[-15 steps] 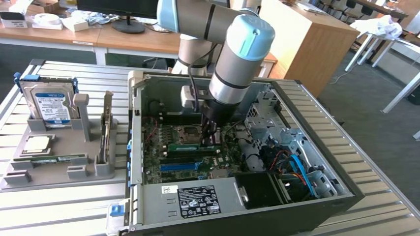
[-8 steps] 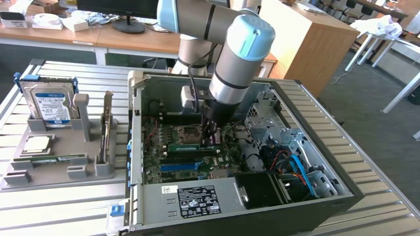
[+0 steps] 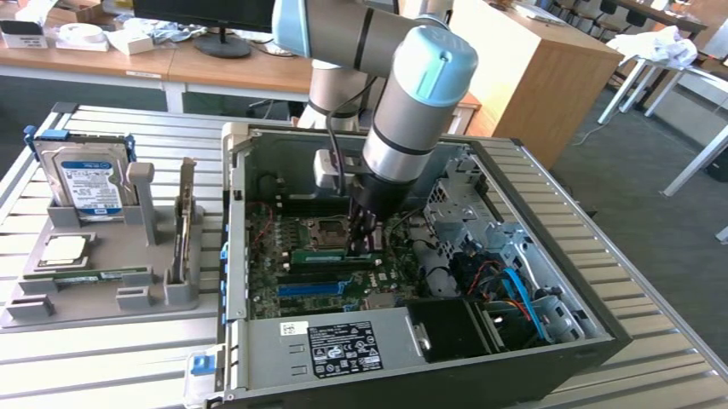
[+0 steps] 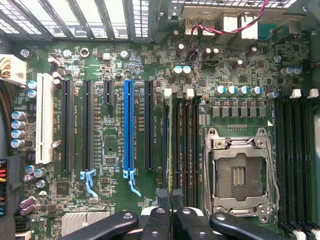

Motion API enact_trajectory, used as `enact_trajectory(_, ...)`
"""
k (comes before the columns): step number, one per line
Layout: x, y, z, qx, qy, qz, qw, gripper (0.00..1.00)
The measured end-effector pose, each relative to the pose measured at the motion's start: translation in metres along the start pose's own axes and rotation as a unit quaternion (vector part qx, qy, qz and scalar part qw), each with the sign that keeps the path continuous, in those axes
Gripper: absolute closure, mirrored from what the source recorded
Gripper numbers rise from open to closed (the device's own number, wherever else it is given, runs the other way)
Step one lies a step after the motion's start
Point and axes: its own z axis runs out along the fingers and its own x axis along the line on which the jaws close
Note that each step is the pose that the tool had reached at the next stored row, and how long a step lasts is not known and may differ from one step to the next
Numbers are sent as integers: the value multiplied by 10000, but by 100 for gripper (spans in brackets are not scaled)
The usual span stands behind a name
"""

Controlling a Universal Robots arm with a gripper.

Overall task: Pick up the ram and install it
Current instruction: 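Insert the ram into the slot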

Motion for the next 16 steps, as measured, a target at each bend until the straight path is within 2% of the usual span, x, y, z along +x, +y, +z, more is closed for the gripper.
enact_trajectory(2, 0, -3, 0, -7, 0, 1, 10000, 89)
enact_trajectory(16, -8, -4, 8, -7, -2, 1, 10000, 89)
